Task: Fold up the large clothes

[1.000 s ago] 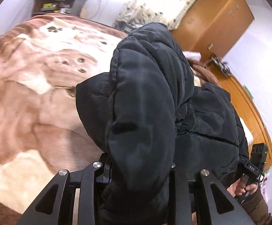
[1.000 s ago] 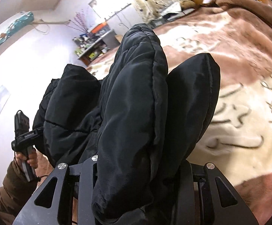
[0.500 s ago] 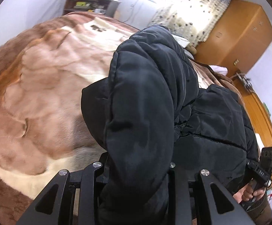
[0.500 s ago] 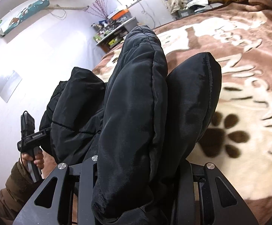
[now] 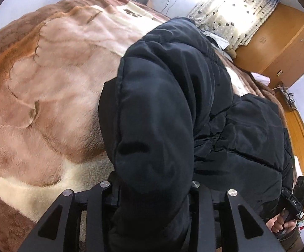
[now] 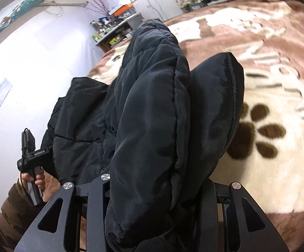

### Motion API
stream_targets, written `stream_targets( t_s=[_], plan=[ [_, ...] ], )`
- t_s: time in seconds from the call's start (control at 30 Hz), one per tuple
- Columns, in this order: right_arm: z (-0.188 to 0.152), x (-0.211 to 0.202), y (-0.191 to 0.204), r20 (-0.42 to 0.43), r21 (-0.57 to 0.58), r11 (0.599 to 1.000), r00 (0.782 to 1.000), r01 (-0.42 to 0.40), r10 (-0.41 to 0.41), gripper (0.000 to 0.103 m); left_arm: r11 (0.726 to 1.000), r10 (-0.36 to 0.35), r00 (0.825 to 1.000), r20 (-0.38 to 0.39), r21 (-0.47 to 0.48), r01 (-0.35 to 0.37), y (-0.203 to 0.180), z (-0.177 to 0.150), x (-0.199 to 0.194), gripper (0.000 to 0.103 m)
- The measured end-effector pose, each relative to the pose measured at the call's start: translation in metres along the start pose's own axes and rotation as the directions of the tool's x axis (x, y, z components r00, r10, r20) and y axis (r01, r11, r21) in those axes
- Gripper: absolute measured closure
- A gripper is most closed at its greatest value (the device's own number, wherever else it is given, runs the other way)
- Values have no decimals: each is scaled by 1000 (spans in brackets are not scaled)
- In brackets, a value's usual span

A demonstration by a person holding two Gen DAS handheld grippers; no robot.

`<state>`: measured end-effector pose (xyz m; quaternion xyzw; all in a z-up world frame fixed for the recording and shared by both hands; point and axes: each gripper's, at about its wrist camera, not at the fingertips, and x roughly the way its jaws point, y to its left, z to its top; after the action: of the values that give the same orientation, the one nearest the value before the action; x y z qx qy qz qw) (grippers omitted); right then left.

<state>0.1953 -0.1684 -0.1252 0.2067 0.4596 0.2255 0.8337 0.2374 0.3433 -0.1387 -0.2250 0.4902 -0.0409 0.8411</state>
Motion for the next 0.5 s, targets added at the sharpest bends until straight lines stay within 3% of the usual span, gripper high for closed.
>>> stream_targets(
  t_s=[0.5],
  plan=[
    [-13, 0, 1, -26, -51, 989, 990, 139, -141, 43, 996, 87, 996, -12, -21, -87, -9, -4, 9, 36]
  ],
)
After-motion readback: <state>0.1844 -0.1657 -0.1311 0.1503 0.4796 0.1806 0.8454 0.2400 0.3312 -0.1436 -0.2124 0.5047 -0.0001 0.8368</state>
